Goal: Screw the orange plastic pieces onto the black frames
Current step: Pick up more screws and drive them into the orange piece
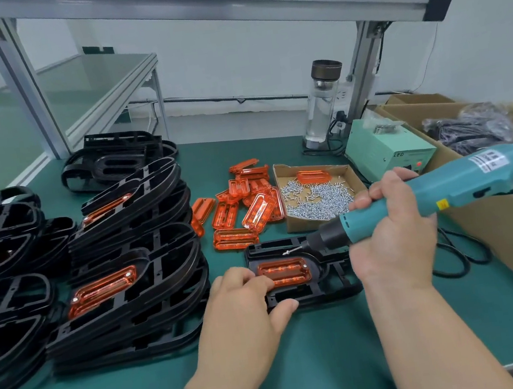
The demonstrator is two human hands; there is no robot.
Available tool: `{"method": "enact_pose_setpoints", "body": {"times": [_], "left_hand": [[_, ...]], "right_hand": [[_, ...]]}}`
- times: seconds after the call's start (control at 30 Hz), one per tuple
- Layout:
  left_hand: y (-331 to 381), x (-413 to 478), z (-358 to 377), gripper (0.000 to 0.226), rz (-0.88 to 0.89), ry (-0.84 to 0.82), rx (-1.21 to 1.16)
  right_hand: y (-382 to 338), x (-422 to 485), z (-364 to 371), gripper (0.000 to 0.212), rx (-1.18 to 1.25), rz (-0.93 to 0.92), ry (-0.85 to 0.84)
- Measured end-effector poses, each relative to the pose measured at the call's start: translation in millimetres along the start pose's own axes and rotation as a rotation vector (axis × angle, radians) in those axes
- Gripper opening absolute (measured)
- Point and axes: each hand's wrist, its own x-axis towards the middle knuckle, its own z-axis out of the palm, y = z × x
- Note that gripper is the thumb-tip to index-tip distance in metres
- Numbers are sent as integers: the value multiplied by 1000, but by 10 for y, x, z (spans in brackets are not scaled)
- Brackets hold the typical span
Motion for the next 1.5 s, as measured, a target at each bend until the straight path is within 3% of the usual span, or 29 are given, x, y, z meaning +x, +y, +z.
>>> {"method": "enact_pose_setpoints", "body": {"times": [0.27,0.67,1.17,1.5], "left_hand": [[-8,-45,31,43,58,66,17],[-7,-50,20,31,36,38,68],[-17,-60,37,34,40,62,78],[-9,-55,43,36,68,70,95]], "right_hand": [[188,6,122,14,-51,56,-83],[312,14,219,16,-166,62,-189],[374,-12,280,17,-185,67,-292],[429,57,497,12,-277,143,-736]]}}
